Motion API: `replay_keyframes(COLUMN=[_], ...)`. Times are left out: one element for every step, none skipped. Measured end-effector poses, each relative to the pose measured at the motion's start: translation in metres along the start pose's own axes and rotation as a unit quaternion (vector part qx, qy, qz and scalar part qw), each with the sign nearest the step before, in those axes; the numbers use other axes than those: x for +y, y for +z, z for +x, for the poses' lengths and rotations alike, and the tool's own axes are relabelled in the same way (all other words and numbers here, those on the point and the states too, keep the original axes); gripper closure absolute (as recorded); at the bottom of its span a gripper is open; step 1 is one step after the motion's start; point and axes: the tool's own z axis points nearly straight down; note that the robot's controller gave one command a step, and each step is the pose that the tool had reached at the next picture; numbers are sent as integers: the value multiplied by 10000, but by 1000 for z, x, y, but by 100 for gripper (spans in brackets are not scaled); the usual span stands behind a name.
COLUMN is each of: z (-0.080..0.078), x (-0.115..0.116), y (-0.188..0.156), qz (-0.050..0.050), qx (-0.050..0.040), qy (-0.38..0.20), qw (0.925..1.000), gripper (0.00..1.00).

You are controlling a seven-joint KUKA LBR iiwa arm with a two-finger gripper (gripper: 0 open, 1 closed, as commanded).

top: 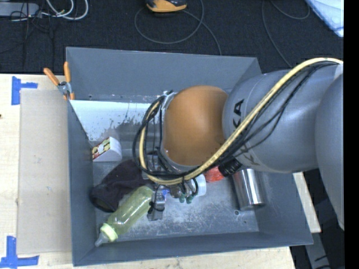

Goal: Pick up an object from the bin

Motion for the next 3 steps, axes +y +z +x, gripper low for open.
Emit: replay_keyframes(z=[-6, -2, -11], x=[1, -3, 8], y=[42, 29, 5], qz=[-4, 20, -11], qx=[-11, 83, -27], qy=[-158, -153, 27], qw=[9999, 9998, 10000], gripper=[0, 0, 0])
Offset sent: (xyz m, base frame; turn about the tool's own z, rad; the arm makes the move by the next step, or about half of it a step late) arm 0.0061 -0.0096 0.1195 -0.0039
